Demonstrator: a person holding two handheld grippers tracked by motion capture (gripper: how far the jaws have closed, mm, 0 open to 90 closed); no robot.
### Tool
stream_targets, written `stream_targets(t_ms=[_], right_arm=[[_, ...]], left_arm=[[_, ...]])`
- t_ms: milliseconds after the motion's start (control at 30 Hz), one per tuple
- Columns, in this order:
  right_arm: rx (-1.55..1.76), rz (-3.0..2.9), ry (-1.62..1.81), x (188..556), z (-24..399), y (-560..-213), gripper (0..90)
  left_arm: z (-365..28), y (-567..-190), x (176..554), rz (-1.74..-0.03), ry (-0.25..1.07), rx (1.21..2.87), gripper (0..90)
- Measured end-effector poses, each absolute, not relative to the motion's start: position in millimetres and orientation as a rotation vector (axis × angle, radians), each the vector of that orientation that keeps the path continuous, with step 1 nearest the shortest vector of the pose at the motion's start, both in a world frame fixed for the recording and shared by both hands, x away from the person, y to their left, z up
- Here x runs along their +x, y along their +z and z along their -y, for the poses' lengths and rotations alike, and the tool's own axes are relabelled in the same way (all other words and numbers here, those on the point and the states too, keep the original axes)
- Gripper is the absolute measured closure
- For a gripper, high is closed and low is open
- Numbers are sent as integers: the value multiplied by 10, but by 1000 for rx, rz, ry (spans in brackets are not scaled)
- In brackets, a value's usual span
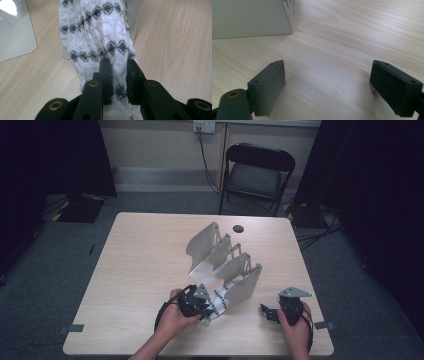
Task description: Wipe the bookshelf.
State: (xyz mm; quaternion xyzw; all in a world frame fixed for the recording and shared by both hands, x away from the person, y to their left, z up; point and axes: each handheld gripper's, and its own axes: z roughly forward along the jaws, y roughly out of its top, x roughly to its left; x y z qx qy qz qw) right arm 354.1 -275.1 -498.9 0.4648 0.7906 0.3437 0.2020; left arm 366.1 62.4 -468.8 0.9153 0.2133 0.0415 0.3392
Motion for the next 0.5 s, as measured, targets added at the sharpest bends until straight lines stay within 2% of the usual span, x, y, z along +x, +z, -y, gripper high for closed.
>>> stream_targets(t_ms=[200, 433, 500], right_arm=[[1297, -2208, 960, 3542, 2751, -4989, 124], [1298, -2208, 960, 3542, 2750, -4989, 124], [1299, -2208, 959, 3541, 2750, -4989, 124]], left_arm=[[-440, -4610, 3797, -566, 133, 2344, 780], [-217, -4708, 3920, -573, 129, 2362, 764], [-190, -4749, 3913, -593, 109, 2320, 759]])
